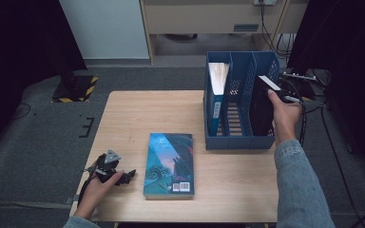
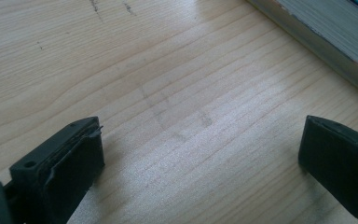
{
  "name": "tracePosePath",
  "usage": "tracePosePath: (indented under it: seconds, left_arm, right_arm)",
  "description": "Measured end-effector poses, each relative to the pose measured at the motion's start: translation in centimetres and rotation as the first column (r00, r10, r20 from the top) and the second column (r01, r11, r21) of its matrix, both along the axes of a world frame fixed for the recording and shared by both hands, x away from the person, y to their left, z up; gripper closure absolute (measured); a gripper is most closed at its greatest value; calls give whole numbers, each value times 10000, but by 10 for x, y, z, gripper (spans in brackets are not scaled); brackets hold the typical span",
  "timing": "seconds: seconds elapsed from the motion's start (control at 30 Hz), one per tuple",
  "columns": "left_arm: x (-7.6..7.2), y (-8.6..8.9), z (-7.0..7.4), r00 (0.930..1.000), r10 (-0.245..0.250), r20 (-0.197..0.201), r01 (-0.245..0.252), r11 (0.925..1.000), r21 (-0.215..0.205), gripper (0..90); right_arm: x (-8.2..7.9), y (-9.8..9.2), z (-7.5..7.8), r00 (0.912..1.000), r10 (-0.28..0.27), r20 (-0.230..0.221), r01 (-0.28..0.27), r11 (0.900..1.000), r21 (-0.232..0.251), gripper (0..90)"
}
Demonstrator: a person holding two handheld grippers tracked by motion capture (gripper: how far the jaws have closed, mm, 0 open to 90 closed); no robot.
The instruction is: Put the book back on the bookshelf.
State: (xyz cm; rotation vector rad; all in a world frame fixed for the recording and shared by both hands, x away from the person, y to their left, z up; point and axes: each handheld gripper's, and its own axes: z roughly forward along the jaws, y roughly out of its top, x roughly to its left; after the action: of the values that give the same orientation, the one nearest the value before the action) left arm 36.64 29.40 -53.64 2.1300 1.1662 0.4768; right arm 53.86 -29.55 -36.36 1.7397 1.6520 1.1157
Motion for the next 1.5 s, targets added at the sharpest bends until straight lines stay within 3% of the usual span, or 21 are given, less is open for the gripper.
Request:
tracePosePath:
  seconds: [0.5,0.87,1.5]
  left_arm:
    - [0,-2,0,10000,-52,11,52,10000,-30,0]
    - [-1,-2,0,10000,-58,3,58,10000,-20,0]
    - [-2,-3,0,10000,-87,10,87,10000,-22,0]
  right_arm:
    - [-9,-7,-2,9998,-11,-206,14,9999,148,512]
    - [-20,-4,1,9981,206,-576,-215,9997,-153,509]
    - [-44,2,-4,9970,610,-485,-633,9969,-471,491]
